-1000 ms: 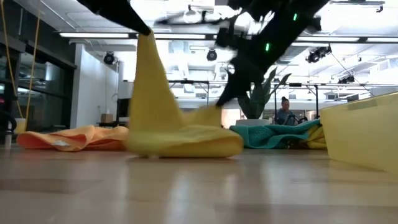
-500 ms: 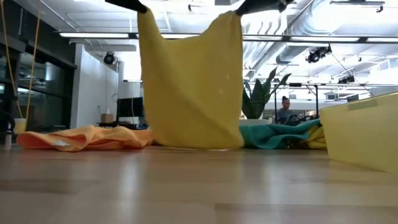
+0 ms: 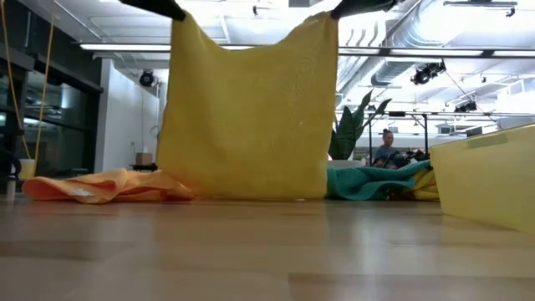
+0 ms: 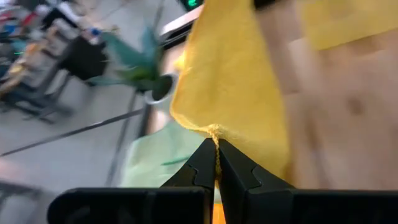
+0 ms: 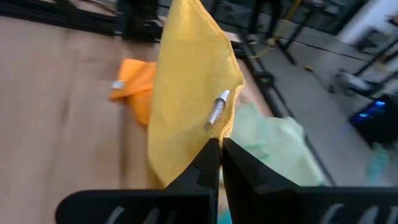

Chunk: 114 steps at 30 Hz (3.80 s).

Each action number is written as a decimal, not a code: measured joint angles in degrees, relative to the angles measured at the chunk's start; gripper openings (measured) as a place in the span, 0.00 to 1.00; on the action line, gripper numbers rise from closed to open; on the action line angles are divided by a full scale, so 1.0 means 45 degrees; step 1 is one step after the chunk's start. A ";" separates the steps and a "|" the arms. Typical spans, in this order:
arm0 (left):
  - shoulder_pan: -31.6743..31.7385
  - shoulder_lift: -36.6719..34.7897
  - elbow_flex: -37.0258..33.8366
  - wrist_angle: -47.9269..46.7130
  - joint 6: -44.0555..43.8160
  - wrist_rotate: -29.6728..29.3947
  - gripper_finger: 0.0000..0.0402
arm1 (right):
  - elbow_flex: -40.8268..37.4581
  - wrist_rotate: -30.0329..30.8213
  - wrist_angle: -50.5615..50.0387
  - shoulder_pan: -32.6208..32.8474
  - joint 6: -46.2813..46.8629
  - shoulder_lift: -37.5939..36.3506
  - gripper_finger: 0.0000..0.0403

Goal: Fold microfiber towels
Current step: Fold the left yellow microfiber cloth

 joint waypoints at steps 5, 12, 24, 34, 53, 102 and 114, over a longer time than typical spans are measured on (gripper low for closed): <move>-0.1736 0.0018 0.0003 -0.1313 -0.2330 -0.0018 0.00 | 0.0005 -0.0849 -0.0094 0.0600 0.1106 0.0208 0.00; -0.3778 0.0830 -0.0115 -0.2613 -0.6471 0.0019 0.00 | 0.0005 -0.2178 -0.0079 0.1213 0.3091 0.1590 0.00; -0.6309 0.4813 -0.1112 -0.1530 -1.2777 0.1879 0.00 | 0.0000 -0.5132 0.0916 0.2099 0.5366 0.4443 0.00; -0.6928 0.6267 -0.1112 0.1795 -1.3326 0.3628 0.00 | 0.0000 -0.8039 0.2169 0.2094 0.5649 0.5451 0.00; -0.6630 0.6280 -0.1107 0.3964 -1.2333 0.6609 0.00 | 0.0005 -1.0653 0.2686 0.2187 0.6320 0.5627 0.00; -0.4458 0.6280 -0.1107 -0.1361 -1.3893 0.1077 0.00 | 0.0005 -0.4768 -0.0284 0.0029 0.7957 0.6315 0.00; -0.5433 0.6280 -0.1107 -0.2473 -1.6178 0.0149 0.00 | 0.0005 -0.4391 -0.0289 0.0088 0.8292 0.6310 0.00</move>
